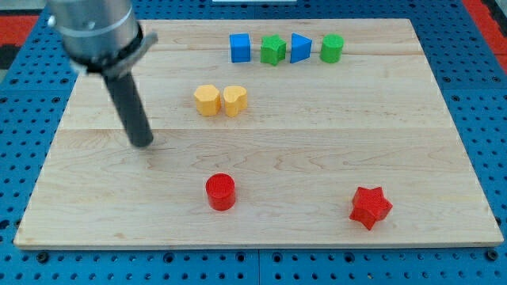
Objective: Move the red circle to the right of the yellow heart
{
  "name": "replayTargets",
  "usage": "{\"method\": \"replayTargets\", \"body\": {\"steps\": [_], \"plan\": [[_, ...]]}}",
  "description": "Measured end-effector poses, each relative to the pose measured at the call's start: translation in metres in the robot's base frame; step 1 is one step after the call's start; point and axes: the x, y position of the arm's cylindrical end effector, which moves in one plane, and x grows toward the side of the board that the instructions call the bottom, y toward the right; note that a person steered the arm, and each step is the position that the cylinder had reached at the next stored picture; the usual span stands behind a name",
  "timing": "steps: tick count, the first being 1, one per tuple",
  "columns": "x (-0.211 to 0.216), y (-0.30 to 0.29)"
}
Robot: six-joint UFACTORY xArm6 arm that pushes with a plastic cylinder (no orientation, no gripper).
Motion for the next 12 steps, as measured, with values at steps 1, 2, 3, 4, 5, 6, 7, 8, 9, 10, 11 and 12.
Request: {"method": "replayTargets", "body": {"steps": [1,2,3,4,5,6,7,8,9,10,11,12], "plan": [[0.040,0.025],[0.083,0.052],[0.114,0.072],[0.100,0.103],[0.073,0.115],[0.046,0.115],[0.014,0.115],[-0.019,0.115],[-0.032,0.115],[-0.044,0.114],[-0.034,0.081],[-0.033,0.062]]}}
